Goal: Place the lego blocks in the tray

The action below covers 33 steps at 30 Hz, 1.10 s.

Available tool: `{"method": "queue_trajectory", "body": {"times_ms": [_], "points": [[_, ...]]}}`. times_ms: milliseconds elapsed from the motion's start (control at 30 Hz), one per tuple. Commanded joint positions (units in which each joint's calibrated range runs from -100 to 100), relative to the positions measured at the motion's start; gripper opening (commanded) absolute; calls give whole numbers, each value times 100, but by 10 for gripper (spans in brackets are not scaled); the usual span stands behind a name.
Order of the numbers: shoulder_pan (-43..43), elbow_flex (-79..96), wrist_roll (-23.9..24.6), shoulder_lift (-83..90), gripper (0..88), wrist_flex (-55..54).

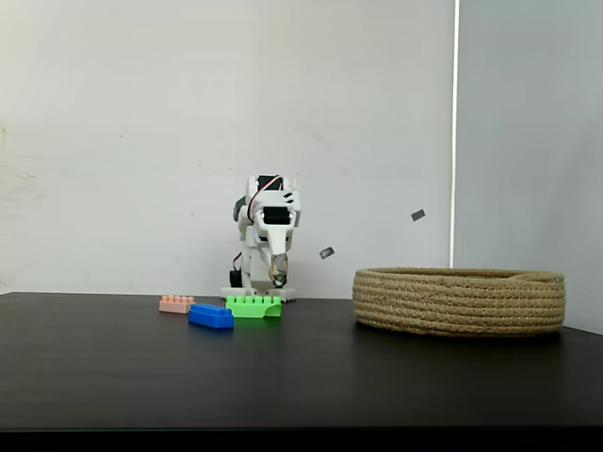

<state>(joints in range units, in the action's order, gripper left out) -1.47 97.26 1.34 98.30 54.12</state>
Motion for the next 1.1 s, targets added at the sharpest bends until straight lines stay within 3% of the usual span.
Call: {"method": "queue_trajectory", "body": {"times_ms": [0, 1067], "points": [[122, 37, 181, 49, 3, -93], [-18, 37, 274, 49, 3, -93]]}}
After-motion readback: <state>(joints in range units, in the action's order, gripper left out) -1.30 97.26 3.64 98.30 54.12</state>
